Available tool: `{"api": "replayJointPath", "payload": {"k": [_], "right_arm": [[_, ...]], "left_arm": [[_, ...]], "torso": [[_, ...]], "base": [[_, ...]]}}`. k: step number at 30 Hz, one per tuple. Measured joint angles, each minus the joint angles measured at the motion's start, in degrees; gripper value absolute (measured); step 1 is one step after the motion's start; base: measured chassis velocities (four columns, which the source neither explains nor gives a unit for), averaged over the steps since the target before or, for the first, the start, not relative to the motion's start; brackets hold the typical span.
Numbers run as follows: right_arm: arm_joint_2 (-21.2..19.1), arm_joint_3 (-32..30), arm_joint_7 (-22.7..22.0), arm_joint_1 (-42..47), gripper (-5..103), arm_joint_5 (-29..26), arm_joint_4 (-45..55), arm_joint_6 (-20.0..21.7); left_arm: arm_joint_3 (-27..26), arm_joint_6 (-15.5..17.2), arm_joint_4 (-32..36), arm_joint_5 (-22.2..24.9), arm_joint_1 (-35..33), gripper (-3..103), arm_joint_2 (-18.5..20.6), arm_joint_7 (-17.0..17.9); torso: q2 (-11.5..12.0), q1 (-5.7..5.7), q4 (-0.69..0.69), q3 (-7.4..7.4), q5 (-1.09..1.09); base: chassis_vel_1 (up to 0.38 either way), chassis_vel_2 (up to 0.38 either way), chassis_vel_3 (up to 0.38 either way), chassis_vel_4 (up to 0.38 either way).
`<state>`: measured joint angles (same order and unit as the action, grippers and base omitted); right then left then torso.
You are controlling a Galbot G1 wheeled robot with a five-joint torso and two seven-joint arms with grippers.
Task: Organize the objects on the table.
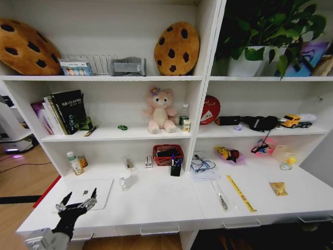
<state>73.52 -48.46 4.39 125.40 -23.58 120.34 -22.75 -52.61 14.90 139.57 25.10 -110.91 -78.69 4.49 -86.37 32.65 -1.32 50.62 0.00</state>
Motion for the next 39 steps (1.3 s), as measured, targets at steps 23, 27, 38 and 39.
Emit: {"api": "replayJointPath", "payload": {"k": [23,27,38,39], "right_arm": [[-8.8,-7.5,-9.6,-19.6,100,-16.1,6.0,17.4],[-8.4,-7.6,-9.8,-19.1,100,-16.1,5.9,17.5],[-8.5,-7.0,-9.5,-19.9,100,-15.3,5.2,17.2],[-8.7,-6.8,-9.6,-20.0,100,-15.2,4.9,17.0]], "left_arm": [[0.0,0.0,0.0,0.0,0.0,100,0.0,0.0],[0.0,0.0,0.0,0.0,0.0,100,0.0,0.0],[0.0,0.0,0.0,0.0,0.0,100,0.0,0.0],[0.0,0.0,0.0,0.0,0.0,100,0.0,0.0]], "torso": [[0.0,0.02,-0.01,0.01,0.0],[0.0,0.03,-0.02,0.01,0.01],[0.0,0.03,-0.02,0.01,0.01],[0.0,0.02,-0.01,0.0,0.06]], "base": [[-0.003,-0.007,0.008,0.008],[-0.132,-0.117,0.12,0.133],[-0.212,-0.202,0.2,0.216],[-0.205,-0.157,0.205,0.205]]}}
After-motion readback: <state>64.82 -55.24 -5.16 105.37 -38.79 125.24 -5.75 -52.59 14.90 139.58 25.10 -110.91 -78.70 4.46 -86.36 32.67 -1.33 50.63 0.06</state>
